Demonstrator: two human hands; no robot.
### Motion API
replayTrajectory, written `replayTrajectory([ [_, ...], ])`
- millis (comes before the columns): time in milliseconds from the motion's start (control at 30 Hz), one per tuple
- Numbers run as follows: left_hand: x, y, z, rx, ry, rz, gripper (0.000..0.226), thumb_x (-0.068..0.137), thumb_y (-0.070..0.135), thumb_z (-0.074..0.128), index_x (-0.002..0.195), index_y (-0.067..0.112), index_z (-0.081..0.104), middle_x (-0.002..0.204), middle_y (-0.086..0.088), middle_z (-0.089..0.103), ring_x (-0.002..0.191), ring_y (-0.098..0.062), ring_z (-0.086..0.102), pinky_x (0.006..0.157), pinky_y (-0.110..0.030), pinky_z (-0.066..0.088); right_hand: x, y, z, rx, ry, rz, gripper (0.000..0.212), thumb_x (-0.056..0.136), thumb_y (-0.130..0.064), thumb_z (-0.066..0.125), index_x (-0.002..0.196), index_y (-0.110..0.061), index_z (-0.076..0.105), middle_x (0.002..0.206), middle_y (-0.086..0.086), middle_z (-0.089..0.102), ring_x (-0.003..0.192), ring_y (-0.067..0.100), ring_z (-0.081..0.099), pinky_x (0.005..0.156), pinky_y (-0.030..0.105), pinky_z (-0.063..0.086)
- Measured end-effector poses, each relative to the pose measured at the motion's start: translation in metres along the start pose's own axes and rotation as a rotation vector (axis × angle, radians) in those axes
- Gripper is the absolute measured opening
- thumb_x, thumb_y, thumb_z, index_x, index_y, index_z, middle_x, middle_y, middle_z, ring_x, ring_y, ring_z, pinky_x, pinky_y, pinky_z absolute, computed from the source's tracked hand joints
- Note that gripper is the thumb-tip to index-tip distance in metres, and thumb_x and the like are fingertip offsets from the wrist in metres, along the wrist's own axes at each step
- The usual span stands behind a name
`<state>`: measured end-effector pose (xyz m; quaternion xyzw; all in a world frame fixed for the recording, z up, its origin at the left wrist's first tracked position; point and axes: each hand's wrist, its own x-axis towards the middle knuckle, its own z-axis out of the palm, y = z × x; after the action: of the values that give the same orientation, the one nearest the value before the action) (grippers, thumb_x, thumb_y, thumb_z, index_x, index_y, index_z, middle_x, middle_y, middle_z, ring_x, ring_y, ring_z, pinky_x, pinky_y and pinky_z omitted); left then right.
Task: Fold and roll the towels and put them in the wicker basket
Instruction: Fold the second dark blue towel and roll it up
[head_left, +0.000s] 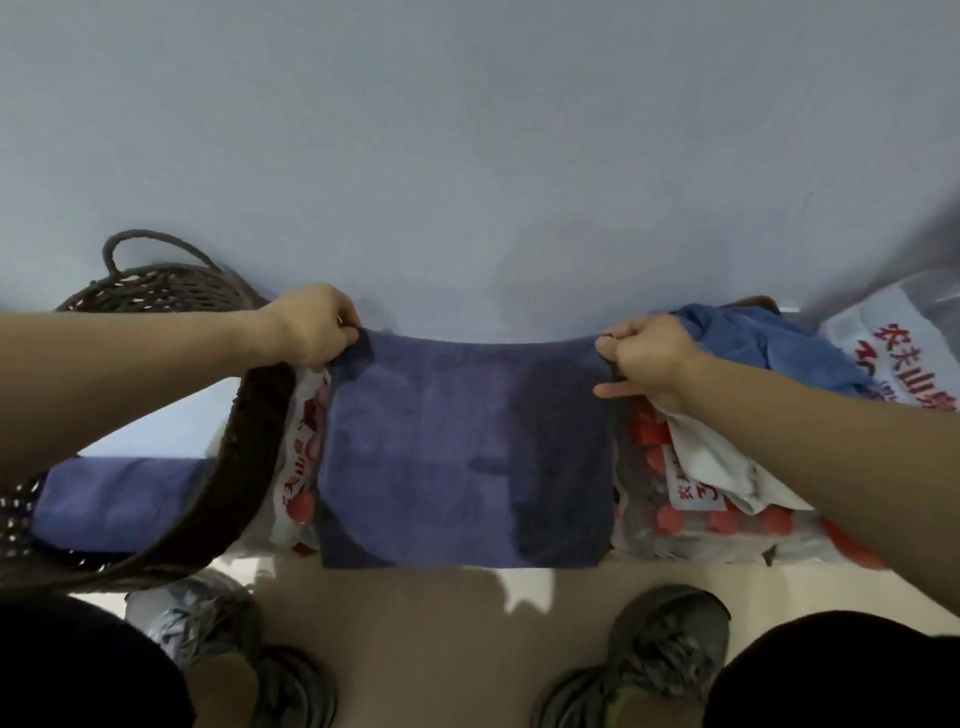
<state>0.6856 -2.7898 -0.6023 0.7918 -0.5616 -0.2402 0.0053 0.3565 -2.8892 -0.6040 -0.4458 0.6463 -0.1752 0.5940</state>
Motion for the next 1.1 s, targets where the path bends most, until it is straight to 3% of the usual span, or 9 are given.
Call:
replayTrajectory([
  [133,0.027,0.006,0.012,0.071,-0.120,-0.075,0.015,0.089,0.010,0.055,0.089,0.009,0.071,0.078,-0.011,0.074,0.054,-0.021,0.068,0.057,-0.028,0.055,0.029,-0.006,0.019,-0.495,0.066,-0.060,0.009,0.099,-0.006,0.052,0.093,-0.005,0.059,0.095,0.009,0.059,0.086,0.031,0.064,0.075,0.047,0.060],
  [200,0.035,0.002,0.019,0.137,-0.147,-0.058,0.016,0.089,0.012,0.055,0.088,0.007,0.070,0.072,-0.008,0.072,0.054,-0.021,0.066,0.060,-0.030,0.056,0.043,-0.002,0.025,-0.685,0.121,-0.050,0.017,0.098,-0.008,0.053,0.105,0.004,0.062,0.104,0.022,0.064,0.089,0.042,0.068,0.080,0.050,0.059],
  [333,0.041,-0.013,0.030,0.216,-0.057,0.033,0.014,0.092,0.021,0.058,0.089,0.009,0.063,0.087,-0.013,0.069,0.077,-0.027,0.059,0.073,-0.028,0.047,0.056,0.019,0.030,-1.000,0.185,-0.279,0.024,0.097,-0.014,0.048,0.108,0.005,0.060,0.122,0.026,0.057,0.108,0.038,0.059,0.086,0.036,0.049],
  [567,0.034,0.003,0.023,0.517,-0.032,0.001,0.037,0.090,0.032,0.059,0.117,0.008,0.053,0.119,-0.015,0.062,0.108,-0.034,0.062,0.085,-0.037,0.049,0.053,0.033,0.031,-0.833,0.286,-0.329,0.041,0.099,-0.034,0.053,0.118,0.002,0.051,0.126,0.024,0.051,0.112,0.038,0.053,0.089,0.038,0.045],
  [667,0.022,0.051,0.031,0.692,0.097,0.376,0.037,0.088,0.027,0.056,0.121,0.012,0.050,0.121,-0.011,0.056,0.107,-0.031,0.061,0.087,-0.037,0.047,0.018,0.045,0.034,-0.919,0.318,-0.379,0.049,0.096,-0.040,0.055,0.126,-0.002,0.045,0.130,0.020,0.045,0.115,0.038,0.052,0.090,0.042,0.046],
  [733,0.011,0.086,0.052,0.600,0.070,0.609,0.041,0.093,0.033,0.049,0.128,0.012,0.047,0.130,-0.011,0.050,0.114,-0.031,0.056,0.095,-0.038,0.043,-0.009,0.061,0.040,-1.062,0.361,-0.464,0.051,0.096,-0.041,0.053,0.131,-0.006,0.042,0.131,0.015,0.042,0.117,0.033,0.050,0.090,0.043,0.047],
  [833,-0.006,0.130,0.096,0.389,0.024,0.721,0.059,0.097,0.041,0.042,0.149,0.015,0.032,0.157,-0.010,0.028,0.143,-0.028,0.031,0.115,-0.040,0.028,-0.047,0.085,0.039,-1.031,0.440,-0.533,0.044,0.095,-0.042,0.050,0.128,-0.013,0.045,0.128,0.009,0.046,0.115,0.027,0.050,0.094,0.040,0.044],
  [967,-0.018,0.143,0.148,0.327,-0.013,0.639,0.062,0.102,0.047,0.025,0.157,0.024,0.005,0.165,-0.001,0.001,0.151,-0.018,-0.005,0.123,-0.041,0.000,-0.087,0.126,0.024,-0.827,0.487,-0.208,0.040,0.092,-0.048,0.052,0.116,-0.016,0.052,0.118,0.006,0.056,0.110,0.026,0.054,0.092,0.039,0.045],
  [1100,-0.018,0.136,0.165,0.368,0.095,0.623,0.061,0.102,0.048,0.014,0.157,0.026,0.001,0.165,0.000,0.000,0.151,-0.017,-0.008,0.122,-0.042,-0.004,-0.107,0.160,0.021,-0.585,0.336,-0.129,0.046,0.083,-0.045,0.070,0.115,-0.016,0.052,0.116,0.006,0.056,0.104,0.025,0.057,0.081,0.032,0.048],
])
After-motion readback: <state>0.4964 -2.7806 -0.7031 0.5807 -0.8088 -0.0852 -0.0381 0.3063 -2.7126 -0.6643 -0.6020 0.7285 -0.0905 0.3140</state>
